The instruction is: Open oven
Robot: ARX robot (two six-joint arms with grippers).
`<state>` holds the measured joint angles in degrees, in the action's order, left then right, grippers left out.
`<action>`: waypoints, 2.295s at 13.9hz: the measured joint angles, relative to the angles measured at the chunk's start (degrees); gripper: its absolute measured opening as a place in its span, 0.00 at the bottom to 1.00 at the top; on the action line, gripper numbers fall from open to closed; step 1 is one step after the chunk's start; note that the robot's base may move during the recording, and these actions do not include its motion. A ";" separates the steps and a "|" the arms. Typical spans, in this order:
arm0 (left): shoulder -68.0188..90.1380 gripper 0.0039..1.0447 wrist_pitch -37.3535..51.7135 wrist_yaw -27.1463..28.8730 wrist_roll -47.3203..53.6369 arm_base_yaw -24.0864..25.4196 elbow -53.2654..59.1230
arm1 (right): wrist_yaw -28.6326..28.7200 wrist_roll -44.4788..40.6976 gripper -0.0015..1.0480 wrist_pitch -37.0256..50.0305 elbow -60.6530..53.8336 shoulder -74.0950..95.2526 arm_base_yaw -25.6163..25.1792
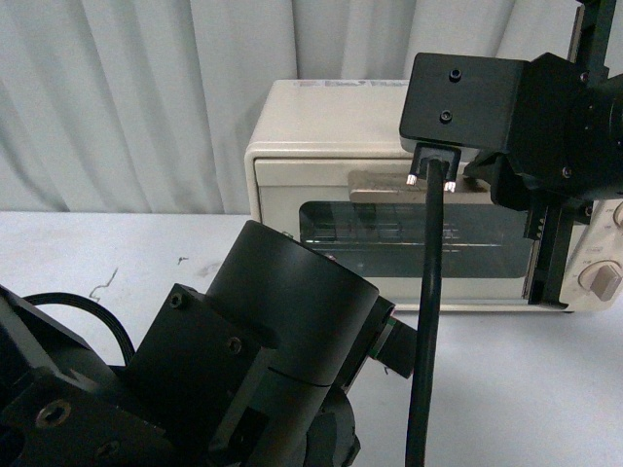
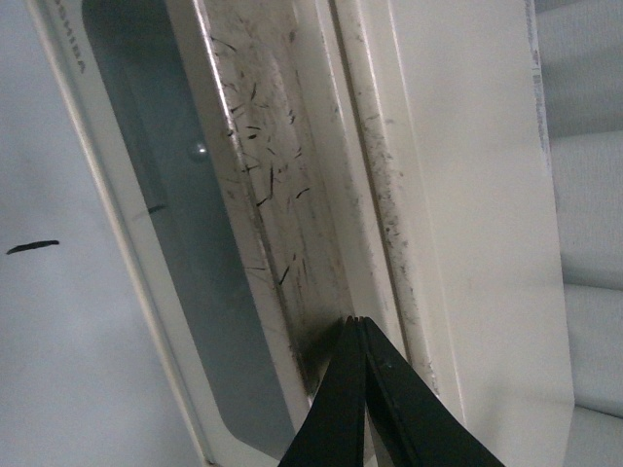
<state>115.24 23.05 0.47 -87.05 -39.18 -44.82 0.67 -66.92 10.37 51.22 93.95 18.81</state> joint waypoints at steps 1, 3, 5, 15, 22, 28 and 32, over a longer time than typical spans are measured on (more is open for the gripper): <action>0.00 0.94 0.00 0.00 0.00 0.00 0.00 | 1.64 0.72 0.02 -1.36 -2.40 -2.19 -0.15; 0.00 0.94 0.00 0.02 0.00 0.00 0.00 | 2.99 1.25 0.02 -1.88 -3.93 -3.28 -0.90; 0.00 0.94 0.00 0.00 0.00 0.00 0.00 | 4.20 2.99 0.02 -3.58 -5.01 -4.46 -1.20; 0.00 0.94 -0.15 -0.02 0.22 -0.11 0.02 | 7.15 5.73 0.02 -18.69 -9.86 -8.20 -0.46; 0.00 0.94 -0.04 -0.02 0.22 -0.11 0.02 | 8.74 6.51 0.51 -19.71 -4.55 -17.27 -1.84; 0.00 0.94 -0.04 -0.02 0.20 -0.11 0.02 | 8.72 6.99 0.94 -19.96 -4.42 -17.40 -1.97; 0.00 0.94 -0.04 -0.02 0.20 -0.11 0.00 | -1.27 15.30 0.85 0.70 -10.73 -17.33 -0.70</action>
<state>115.24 23.00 0.45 -86.85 -39.29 -44.82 -0.60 -51.62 11.07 40.49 76.62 18.11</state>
